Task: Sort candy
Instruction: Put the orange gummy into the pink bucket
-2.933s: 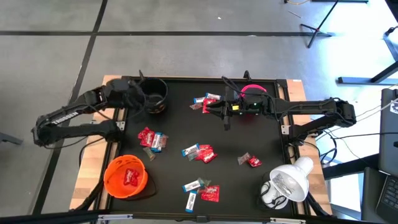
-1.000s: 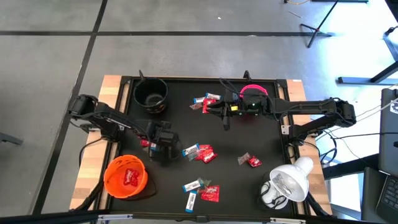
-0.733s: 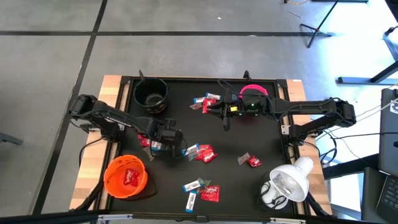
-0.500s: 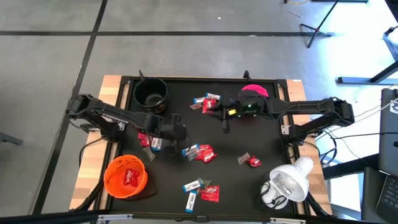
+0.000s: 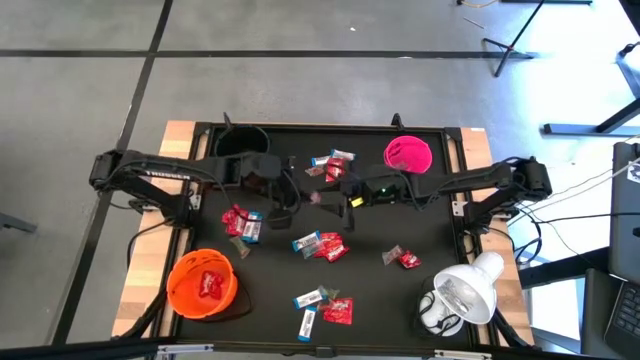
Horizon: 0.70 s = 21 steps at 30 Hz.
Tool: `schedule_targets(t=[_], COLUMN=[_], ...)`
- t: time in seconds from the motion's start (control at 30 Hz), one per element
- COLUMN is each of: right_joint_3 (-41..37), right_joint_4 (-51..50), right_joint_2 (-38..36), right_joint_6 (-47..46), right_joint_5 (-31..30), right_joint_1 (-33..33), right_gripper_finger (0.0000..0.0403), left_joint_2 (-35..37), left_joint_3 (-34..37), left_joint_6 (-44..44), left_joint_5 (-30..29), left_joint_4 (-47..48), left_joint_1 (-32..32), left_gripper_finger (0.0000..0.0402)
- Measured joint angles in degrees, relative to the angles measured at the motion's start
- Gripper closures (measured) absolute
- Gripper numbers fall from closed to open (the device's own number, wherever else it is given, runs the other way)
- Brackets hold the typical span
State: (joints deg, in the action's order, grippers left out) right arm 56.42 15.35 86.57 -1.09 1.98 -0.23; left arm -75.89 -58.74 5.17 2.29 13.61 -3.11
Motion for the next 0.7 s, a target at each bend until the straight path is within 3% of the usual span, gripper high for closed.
schedule_targets(t=[0.17, 0.3, 0.43, 0.7], right_joint_3=[-0.1, -0.1, -0.1, -0.1], right_joint_4=[0.6, -0.2, -0.4, -1.5], right_joint_2=[1.0, 0.9, 0.9, 0.9], right_joint_6=[-0.6, -0.2, 0.1, 1.4], right_joint_5=[-0.1, 0.0, 0.0, 0.0], right_joint_1=[-0.1, -0.1, -0.1, -0.1], right_gripper_finger=[0.0158, 0.0176, 0.0227, 0.0369], left_joint_2=[-0.3, -0.3, -0.3, -0.3], left_joint_3=[0.0, 0.0, 0.0, 0.0], left_joint_6=[0.0, 0.0, -0.1, -0.5], left_joint_5=[0.7, 0.7, 0.7, 0.0], left_joint_4=[-3.3, -3.6, -3.6, -3.7], left_joint_1=[0.1, 0.2, 0.2, 0.2], left_gripper_finger=[0.0401, 0.0401, 0.0401, 0.0401])
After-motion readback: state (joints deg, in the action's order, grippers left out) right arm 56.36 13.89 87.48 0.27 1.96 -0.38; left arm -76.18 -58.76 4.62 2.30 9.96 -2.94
